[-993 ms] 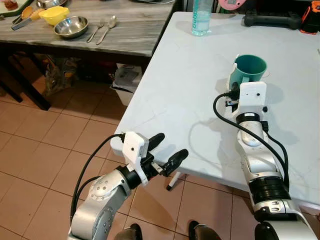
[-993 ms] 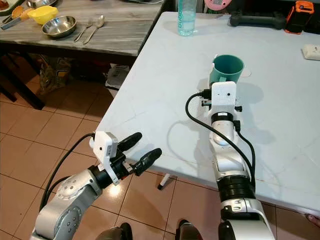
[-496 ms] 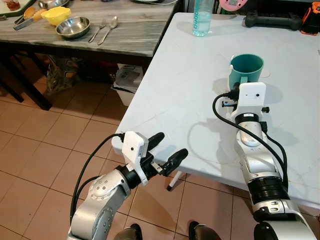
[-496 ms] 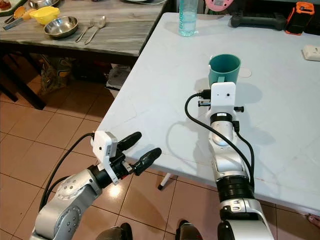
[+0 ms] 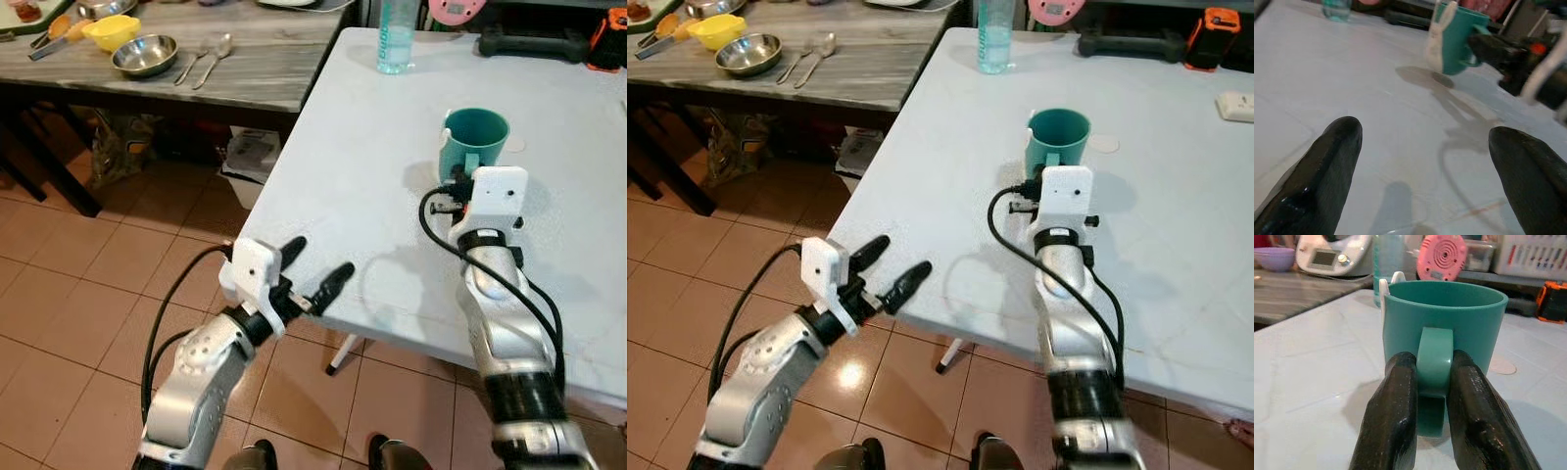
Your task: Setting the table
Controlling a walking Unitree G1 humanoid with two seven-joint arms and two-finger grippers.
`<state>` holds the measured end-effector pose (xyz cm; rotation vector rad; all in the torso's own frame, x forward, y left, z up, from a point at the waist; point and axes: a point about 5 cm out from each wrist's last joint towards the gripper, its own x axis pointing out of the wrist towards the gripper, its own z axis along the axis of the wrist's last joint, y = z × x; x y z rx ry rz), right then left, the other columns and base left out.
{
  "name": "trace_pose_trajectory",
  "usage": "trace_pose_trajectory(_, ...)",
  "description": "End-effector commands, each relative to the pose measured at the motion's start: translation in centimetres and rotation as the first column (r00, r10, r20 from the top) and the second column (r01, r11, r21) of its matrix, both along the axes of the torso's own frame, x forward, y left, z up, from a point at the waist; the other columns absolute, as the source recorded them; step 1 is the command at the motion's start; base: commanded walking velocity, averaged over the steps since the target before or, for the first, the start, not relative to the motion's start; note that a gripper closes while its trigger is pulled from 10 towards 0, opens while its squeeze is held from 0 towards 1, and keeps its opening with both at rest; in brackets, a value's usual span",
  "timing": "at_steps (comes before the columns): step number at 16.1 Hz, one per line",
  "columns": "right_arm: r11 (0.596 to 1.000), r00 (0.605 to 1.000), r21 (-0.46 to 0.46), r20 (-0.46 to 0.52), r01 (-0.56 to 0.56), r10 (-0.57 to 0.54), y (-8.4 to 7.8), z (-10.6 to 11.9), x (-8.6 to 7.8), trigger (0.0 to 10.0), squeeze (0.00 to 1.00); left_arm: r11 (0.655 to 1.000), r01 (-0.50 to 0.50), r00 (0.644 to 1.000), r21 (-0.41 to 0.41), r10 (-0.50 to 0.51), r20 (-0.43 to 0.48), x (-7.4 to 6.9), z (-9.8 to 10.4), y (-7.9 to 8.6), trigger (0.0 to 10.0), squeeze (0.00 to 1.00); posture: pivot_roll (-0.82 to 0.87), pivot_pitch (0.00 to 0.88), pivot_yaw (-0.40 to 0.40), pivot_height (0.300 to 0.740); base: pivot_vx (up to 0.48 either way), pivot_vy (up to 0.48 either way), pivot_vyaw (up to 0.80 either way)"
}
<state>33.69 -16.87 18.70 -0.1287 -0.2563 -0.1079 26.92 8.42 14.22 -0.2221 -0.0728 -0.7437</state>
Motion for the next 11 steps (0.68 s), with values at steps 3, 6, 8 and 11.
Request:
trace_pose_trajectory(3, 0.999, 1.0, 0.024, -0.013, -0.028, 0.028, 0.1, 0.0, -1.7, 0.0, 0.0, 0.997, -0.082, 0.996, -0.003, 0.082, 0.016, 1.0, 0.1, 1.1, 10.0, 0.0, -0.01, 0.154, 0.061, 0.74, 0.0, 0.0, 0.0)
trace_pose_trajectory(6, 0.999, 0.999, 0.029, -0.037, -0.029, 0.03, -0.2, -0.6, -2.9, 0.0, 0.0, 0.992, -0.122, 0.992, -0.014, 0.123, 0.017, 1.5, 0.2, 1.6, 10.0, 0.0, -0.01, 0.143, 0.068, 0.74, 0.0, 0.0, 0.0)
trace_pose_trajectory(8, 1.0, 0.998, 0.016, -0.068, -0.013, 0.014, -0.4, -1.3, -3.9, 10.0, 0.0, 0.967, -0.255, 0.967, 0.021, 0.256, -0.014, 2.4, -0.4, 3.0, 10.0, 0.0, -0.01, 0.131, 0.073, 0.74, 0.0, 0.0, 0.0)
trace_pose_trajectory(11, 1.0, 0.997, 0.005, -0.073, -0.013, 0.013, -0.5, -1.2, -4.3, 10.0, 0.0, 0.886, -0.453, 0.888, 0.1, 0.458, -0.037, 3.0, -1.9, 5.6, 10.0, 0.0, -0.01, 0.121, 0.072, 0.74, 0.0, 0.0, 0.0)
